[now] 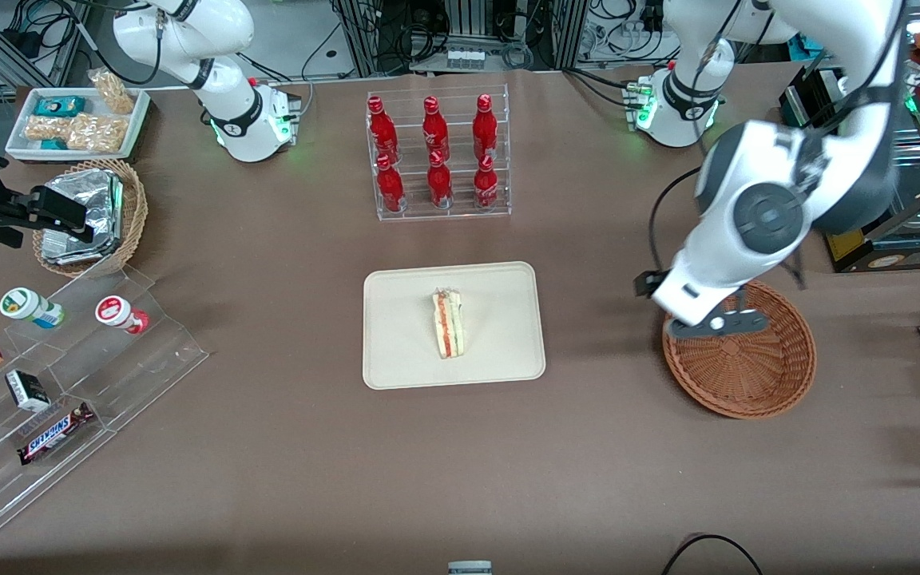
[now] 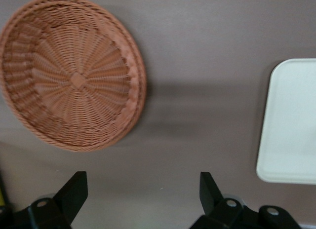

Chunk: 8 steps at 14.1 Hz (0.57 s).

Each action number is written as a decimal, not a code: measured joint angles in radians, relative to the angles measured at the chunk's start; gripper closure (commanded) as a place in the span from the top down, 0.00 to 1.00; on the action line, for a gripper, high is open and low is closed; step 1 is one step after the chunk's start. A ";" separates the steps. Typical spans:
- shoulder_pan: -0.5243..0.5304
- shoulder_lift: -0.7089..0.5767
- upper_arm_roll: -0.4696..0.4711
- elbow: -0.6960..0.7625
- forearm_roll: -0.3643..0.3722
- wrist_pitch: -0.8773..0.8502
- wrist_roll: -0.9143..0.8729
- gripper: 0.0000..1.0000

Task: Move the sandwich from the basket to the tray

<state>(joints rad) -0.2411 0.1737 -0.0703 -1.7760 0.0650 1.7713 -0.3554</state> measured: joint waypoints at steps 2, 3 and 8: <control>0.027 -0.055 -0.001 -0.028 -0.001 -0.027 0.056 1.00; 0.048 -0.074 -0.007 -0.031 -0.001 -0.044 0.085 1.00; 0.225 -0.183 -0.072 -0.026 -0.033 -0.133 0.283 1.00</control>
<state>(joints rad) -0.0165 -0.0089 -0.1427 -1.8022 0.0325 1.6382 -0.0729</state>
